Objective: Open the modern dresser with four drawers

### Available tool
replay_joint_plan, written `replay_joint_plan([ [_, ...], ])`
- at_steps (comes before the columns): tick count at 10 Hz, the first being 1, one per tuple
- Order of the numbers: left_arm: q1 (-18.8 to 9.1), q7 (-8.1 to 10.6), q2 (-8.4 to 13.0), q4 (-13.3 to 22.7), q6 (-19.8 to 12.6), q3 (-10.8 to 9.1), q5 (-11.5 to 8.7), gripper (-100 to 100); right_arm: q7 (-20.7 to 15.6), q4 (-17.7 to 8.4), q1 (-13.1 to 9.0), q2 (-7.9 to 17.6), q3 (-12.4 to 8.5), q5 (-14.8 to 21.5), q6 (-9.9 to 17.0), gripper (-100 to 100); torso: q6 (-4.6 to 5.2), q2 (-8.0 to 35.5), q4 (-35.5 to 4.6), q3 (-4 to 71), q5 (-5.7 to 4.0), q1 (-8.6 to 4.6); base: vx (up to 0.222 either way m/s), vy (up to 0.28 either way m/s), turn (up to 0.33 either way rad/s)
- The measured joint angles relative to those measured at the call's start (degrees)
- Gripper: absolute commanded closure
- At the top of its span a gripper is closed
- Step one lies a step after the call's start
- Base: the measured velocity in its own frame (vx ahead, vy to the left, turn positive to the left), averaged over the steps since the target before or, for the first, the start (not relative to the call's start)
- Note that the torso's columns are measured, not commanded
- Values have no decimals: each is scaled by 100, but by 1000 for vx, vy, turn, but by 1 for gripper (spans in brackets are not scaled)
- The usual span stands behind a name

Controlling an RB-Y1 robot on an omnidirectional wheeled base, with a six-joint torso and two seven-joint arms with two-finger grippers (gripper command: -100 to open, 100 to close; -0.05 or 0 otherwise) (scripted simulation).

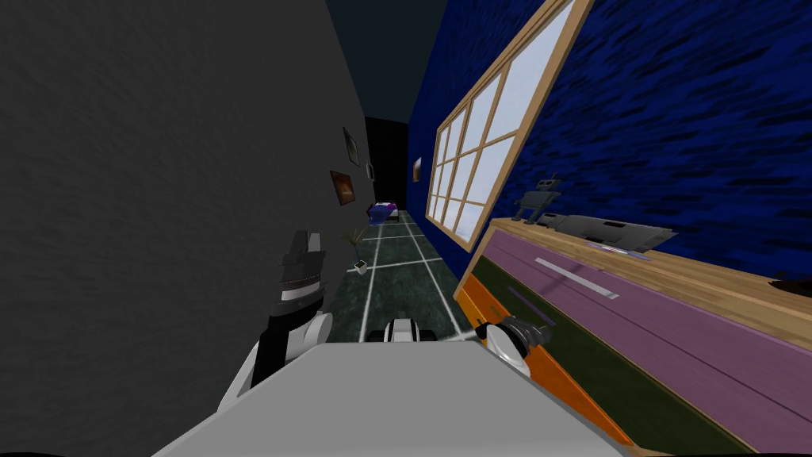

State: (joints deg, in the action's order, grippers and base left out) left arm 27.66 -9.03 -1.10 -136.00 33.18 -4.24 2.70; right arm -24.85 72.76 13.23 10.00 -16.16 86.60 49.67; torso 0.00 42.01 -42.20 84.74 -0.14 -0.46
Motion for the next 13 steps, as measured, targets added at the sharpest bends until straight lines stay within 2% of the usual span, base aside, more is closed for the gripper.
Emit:
replay_joint_plan([
  [4,0,0,-1,0,0,1,0,0,381,31,24,-93,-5,160,113,-100,-1,33,-10,-21,18,61,14,-77,0],
  [13,0,0,-1,0,0,1,0,0,1235,89,78,-309,-9,516,360,-100,0,30,-9,-19,15,50,4,-68,0],
])
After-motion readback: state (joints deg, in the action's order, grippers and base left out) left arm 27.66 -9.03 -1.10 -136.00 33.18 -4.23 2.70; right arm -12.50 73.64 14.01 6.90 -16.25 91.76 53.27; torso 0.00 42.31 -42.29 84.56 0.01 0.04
